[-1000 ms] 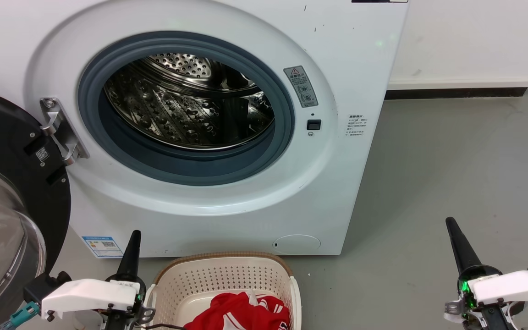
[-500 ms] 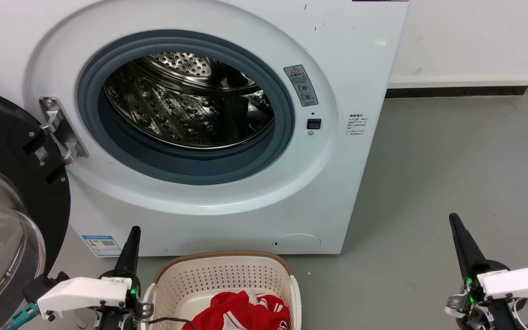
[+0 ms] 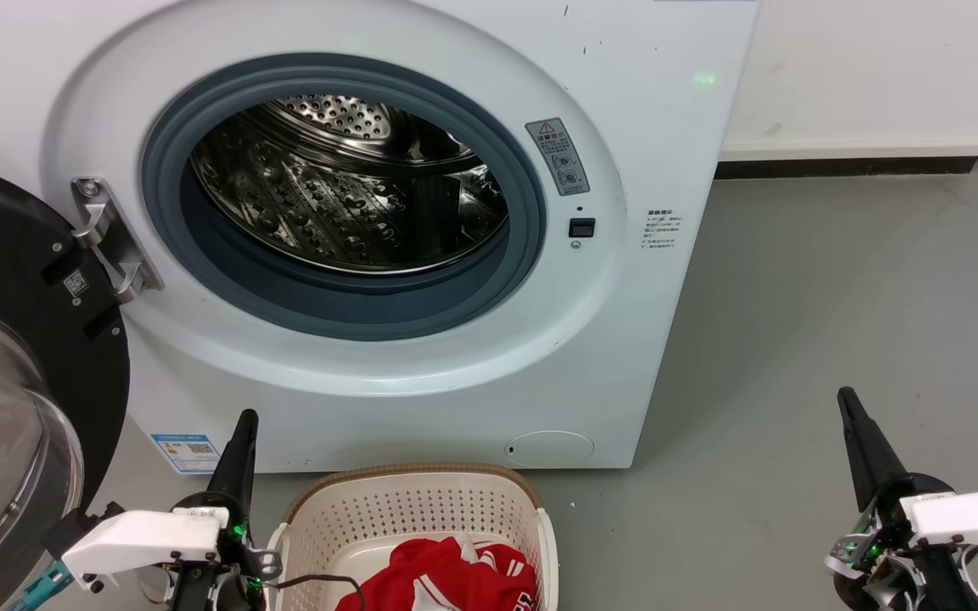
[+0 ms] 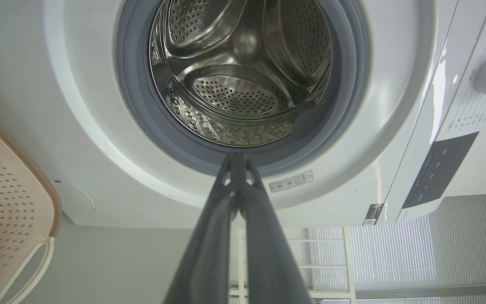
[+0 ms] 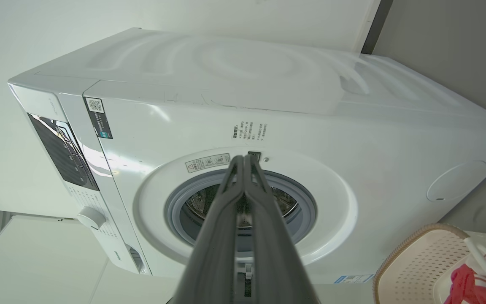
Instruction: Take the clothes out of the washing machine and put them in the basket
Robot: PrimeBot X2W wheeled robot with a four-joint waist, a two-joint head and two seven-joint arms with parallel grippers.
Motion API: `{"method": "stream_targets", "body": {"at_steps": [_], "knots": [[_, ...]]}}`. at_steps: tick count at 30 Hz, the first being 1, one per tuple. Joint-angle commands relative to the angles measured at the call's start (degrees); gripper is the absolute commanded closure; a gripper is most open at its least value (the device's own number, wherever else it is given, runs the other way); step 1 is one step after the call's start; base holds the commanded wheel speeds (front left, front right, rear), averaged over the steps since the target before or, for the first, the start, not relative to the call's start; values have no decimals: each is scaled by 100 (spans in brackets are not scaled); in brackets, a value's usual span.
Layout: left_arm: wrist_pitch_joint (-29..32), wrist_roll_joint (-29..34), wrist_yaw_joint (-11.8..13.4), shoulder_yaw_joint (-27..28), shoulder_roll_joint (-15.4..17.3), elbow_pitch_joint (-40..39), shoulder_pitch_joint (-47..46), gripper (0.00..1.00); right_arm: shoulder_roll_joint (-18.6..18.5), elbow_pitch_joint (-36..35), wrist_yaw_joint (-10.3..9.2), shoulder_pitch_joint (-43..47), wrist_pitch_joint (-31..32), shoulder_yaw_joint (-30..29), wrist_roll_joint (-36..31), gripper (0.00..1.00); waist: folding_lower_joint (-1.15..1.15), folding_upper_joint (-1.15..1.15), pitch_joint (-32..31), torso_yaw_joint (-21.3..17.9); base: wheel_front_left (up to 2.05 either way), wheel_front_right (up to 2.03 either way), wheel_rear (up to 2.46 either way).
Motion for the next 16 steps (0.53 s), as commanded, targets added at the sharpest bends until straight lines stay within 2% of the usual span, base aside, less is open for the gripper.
{"method": "stream_targets", "body": {"at_steps": [1, 16], "knots": [[24, -103, -35, 30, 2, 15, -90, 100, 3, 10, -1, -100, 24, -23, 104, 100, 0, 0, 2, 0, 0, 0, 0], [144, -656, -125, 118, -31, 98, -132, 100, 25, 118, -2, -172, 98, -93, 638, 100, 0, 0, 25, -4, 0, 0, 0]]}}
